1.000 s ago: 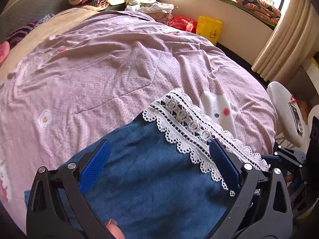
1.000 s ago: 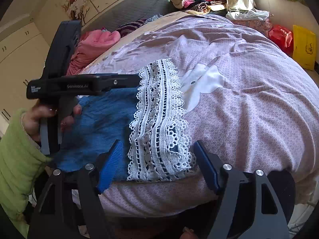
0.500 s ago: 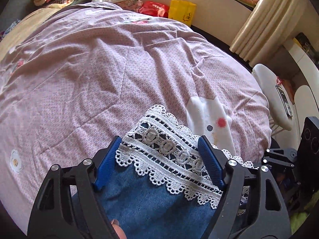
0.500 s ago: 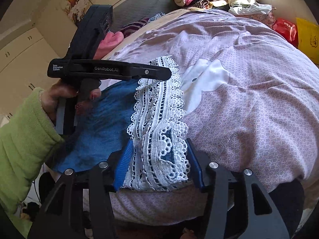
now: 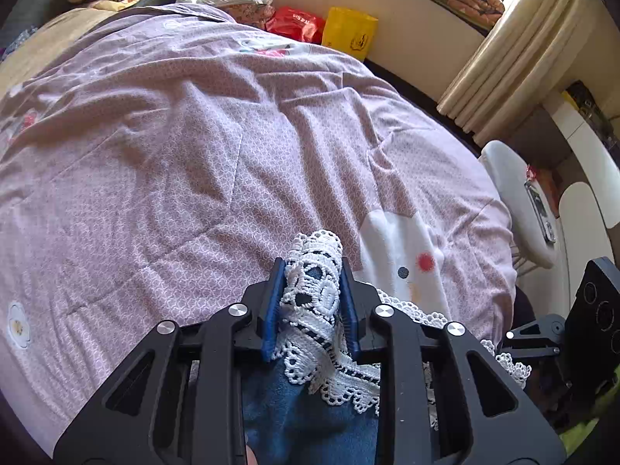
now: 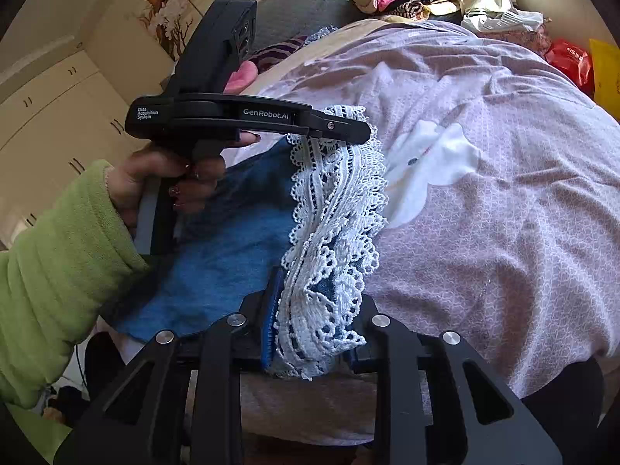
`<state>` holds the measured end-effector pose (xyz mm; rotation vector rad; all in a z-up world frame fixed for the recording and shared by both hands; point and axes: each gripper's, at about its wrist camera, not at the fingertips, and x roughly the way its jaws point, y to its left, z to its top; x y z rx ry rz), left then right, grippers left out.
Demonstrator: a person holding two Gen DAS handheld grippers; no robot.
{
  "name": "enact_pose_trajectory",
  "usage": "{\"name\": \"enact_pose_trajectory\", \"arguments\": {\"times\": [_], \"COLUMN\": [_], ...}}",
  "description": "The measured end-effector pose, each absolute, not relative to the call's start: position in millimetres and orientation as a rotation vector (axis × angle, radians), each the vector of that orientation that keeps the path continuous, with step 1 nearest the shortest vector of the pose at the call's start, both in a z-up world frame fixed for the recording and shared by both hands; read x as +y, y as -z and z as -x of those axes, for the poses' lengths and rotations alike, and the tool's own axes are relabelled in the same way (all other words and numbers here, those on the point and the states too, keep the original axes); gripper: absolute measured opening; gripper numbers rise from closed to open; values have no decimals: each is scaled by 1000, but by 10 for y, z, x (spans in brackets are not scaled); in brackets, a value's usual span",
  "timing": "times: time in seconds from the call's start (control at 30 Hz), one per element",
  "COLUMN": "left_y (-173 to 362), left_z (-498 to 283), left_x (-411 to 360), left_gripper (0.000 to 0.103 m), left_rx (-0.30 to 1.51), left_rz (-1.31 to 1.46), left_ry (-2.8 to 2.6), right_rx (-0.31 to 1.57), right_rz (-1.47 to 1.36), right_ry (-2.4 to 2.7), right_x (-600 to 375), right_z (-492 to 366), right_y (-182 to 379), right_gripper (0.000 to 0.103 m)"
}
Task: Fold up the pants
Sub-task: 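Grasp the lace hem with the left tool while the right tool grasps the lace too, lift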
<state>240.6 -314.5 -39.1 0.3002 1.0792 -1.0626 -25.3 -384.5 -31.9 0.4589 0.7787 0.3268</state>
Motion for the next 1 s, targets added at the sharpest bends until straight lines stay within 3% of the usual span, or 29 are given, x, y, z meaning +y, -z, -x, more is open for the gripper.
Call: {"name": "enact_pose_trajectory", "arguments": {"times": [0.27,0.5,0.87,0.9,1.0], "left_y": [1,-197,29,56,113], "left_z": [-2330,-2291,-2312,-2307,-2304], "left_x": [-2692,-1858,-882,-803,-572], "left_gripper": [17,17,17,19,41], "left_rx": [979,913,934,941,968], "left_rz": [-146,3,113,130,207], "left_ry": [1121,1061,828,810,741], "right_rx": [713,705,784,798,826], "right_rz": [-359,-254,-52,-46,-45], "right_ry": [-415,-543,-635,-637,-646], "right_x": [-3448,-2805,-1730,-1675,-1588], "right_z": [280,181,-80,-91,-79], "right_y": [-78,-317,-57,6,136], "right_gripper": [24,24,24,24,24]}}
